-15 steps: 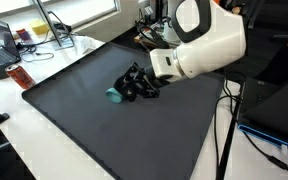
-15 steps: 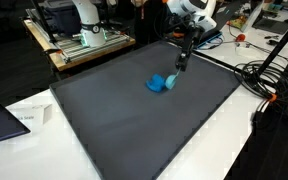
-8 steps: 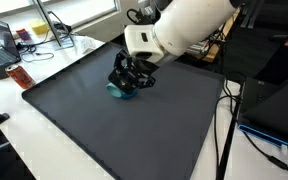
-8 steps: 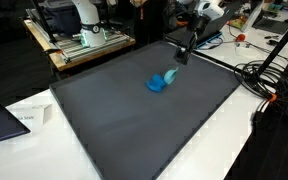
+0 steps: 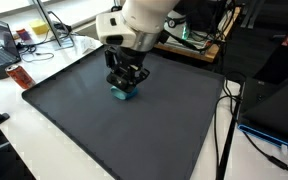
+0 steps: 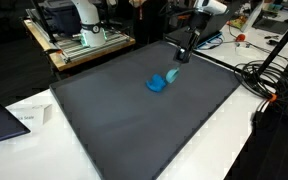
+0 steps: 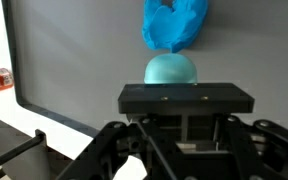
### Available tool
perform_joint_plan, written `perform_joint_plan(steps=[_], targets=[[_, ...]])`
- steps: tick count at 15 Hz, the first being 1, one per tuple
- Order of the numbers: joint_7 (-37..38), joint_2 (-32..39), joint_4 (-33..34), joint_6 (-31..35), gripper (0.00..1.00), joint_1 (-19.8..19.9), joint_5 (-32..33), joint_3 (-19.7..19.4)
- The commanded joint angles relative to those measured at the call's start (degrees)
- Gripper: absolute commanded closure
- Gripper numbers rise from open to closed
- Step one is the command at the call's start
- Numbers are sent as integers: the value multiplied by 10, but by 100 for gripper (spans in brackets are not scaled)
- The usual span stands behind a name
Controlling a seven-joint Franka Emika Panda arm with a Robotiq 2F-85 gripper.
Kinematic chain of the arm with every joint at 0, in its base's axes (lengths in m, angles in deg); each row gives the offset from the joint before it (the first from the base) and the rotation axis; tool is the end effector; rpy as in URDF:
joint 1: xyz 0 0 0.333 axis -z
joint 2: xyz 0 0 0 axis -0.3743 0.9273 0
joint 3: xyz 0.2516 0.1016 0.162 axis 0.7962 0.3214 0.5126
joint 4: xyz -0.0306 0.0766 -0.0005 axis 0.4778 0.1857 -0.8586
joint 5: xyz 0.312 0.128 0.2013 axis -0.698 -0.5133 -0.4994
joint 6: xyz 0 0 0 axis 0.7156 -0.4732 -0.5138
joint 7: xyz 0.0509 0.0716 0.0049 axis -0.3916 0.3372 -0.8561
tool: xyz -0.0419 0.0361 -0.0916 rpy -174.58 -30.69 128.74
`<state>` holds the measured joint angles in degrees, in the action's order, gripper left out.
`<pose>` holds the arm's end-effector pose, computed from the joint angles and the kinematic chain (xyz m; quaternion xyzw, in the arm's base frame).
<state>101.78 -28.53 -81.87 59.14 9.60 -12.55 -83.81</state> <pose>0.6502 0.1736 0.3005 0.9710 0.0682 0.0295 0.2273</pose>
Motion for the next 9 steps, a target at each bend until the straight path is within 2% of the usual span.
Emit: perform_joint_plan(steps=[1,9], targets=[[-66,-24,-17,34,78,20,-81,-11],[-192,-40,-22,53,78,77,-217,-22]])
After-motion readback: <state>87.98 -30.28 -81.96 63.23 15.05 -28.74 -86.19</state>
